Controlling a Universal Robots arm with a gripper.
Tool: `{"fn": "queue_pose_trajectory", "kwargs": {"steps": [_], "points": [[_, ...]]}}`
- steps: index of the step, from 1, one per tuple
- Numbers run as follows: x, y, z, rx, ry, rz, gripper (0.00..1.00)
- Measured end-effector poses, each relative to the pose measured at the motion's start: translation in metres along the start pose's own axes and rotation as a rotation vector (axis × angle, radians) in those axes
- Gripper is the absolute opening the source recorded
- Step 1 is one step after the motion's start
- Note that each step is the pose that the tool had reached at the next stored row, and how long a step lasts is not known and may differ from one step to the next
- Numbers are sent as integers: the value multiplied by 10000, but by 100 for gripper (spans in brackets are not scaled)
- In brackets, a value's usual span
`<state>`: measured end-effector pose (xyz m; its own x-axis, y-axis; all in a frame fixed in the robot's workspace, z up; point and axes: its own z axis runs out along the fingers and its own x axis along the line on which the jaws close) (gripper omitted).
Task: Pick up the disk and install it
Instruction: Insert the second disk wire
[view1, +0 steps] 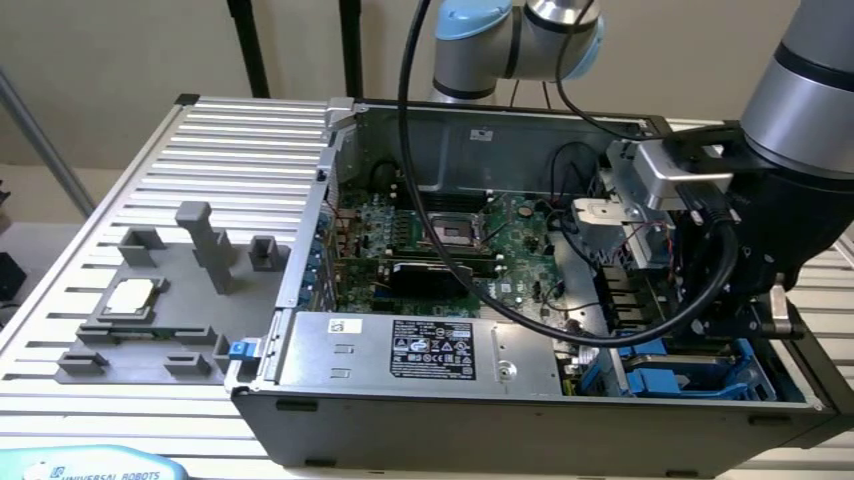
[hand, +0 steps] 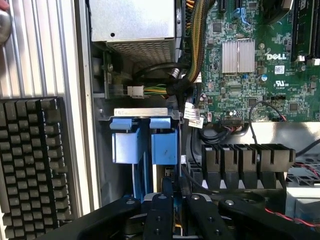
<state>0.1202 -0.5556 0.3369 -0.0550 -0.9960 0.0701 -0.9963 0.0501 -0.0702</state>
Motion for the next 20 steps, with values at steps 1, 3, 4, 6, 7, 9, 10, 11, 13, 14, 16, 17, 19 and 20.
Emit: {"fn": "queue_pose_trajectory", "kwargs": {"steps": [1,3,4,6,7,9,10,11,13,14,16,17,19,20], "points": [[0,0,7,0,-1,0,16],[1,1,16,1,5,-1,16],[1,1,19,1,6,-1,16],[1,1,22,1,1,-1,16],[0,2,25,1,-8,0,18],[1,1,13,1,-12,0,24],[3,-1,-10,1,-6,1,24],[4,-2,-34,1,-3,0,24],[8,-1,-78,0,-3,0,24],[9,5,-93,1,-2,1,24],[12,36,-118,1,-3,-1,24],[14,59,-128,1,-4,0,24],[18,106,-147,4,-4,1,24],[19,126,-154,7,-1,0,24]]}}
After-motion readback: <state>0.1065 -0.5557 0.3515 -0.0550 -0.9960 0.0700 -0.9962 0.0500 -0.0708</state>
